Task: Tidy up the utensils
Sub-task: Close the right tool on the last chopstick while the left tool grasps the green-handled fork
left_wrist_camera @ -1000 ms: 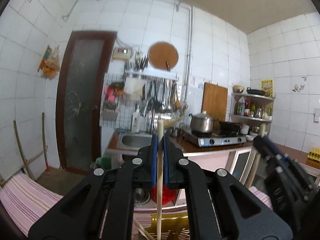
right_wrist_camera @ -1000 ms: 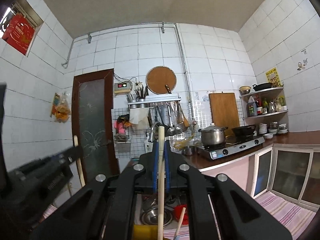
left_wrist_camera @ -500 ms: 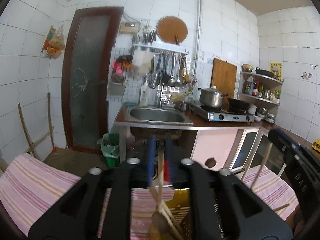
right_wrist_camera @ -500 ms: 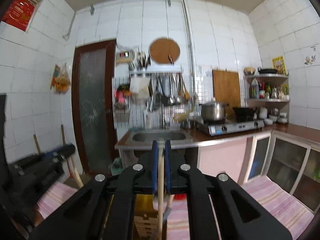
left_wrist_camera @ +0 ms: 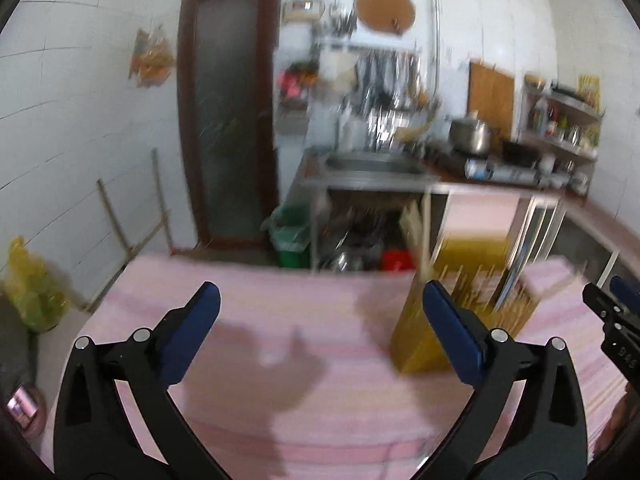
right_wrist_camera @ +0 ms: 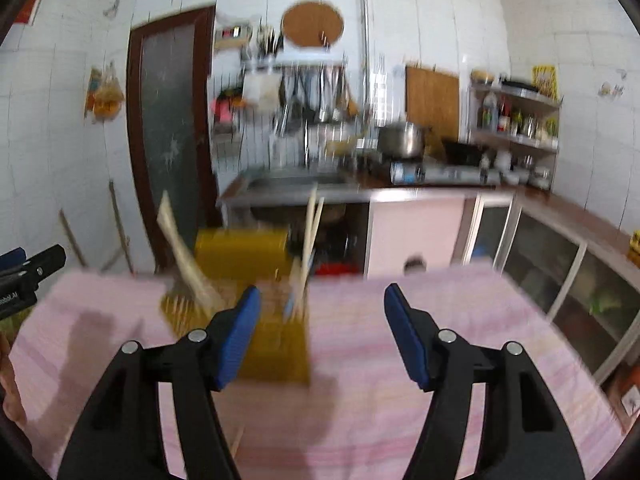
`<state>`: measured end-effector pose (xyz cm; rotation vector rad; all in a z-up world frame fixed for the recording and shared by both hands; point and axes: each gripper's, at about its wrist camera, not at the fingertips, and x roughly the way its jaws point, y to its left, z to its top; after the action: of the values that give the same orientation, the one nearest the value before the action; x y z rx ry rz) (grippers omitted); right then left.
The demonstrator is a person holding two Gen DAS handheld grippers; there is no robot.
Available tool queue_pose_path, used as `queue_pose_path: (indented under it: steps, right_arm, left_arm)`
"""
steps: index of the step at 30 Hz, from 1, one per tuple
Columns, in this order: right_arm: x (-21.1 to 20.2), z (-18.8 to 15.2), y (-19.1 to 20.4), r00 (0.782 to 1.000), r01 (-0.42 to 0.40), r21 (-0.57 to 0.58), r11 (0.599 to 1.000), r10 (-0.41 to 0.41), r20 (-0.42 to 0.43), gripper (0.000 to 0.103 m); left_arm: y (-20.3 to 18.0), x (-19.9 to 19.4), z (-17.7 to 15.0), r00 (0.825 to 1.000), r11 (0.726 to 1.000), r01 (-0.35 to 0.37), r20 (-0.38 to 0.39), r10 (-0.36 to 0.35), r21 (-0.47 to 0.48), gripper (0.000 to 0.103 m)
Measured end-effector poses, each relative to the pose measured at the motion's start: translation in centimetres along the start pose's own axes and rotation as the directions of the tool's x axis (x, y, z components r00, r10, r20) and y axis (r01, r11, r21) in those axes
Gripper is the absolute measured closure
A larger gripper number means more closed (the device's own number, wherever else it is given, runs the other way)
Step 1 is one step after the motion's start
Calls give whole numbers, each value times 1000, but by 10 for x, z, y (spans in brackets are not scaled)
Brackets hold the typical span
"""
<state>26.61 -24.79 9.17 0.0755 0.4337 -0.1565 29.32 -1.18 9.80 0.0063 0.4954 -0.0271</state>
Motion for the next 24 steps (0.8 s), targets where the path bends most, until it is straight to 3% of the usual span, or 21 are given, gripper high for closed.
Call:
queue_pose_path:
  steps: [4,9,14,17,19,22,24]
  right_arm:
    - [15,-49,19,990,-12,-19,1000,10,-140,39]
    - [48,-96,40,953,5,-36,999,-15,-302,39]
    - [69,-115,54,922,6,-7,1000,-8,-388,42]
    - [77,-124,65,903,-2,-12,1000,-3,-429,54]
    - [79,-124,69,902,6,-23,1000,-16,-431,61]
    - [81,-121,68,900,-23,-2,1000,20,-436,93]
    - [79,-121,66,897,-40,18,999,44,-440,93]
  left_arm:
    - [10,11,-52,994,1000,2,-105,1,22,5]
    - [15,30,-108,978,998,-14,-208,26,63,5]
    - [20,45,-123,966,997,-24,-256,43,78,5]
    - [21,51,-125,961,998,-23,-274,37,55,5]
    - [22,55,-124,959,999,-19,-281,31,45,5]
    - [16,55,-123,959,998,-22,-282,35,52,5]
    - [12,54,-122,957,998,-13,-289,28,56,5]
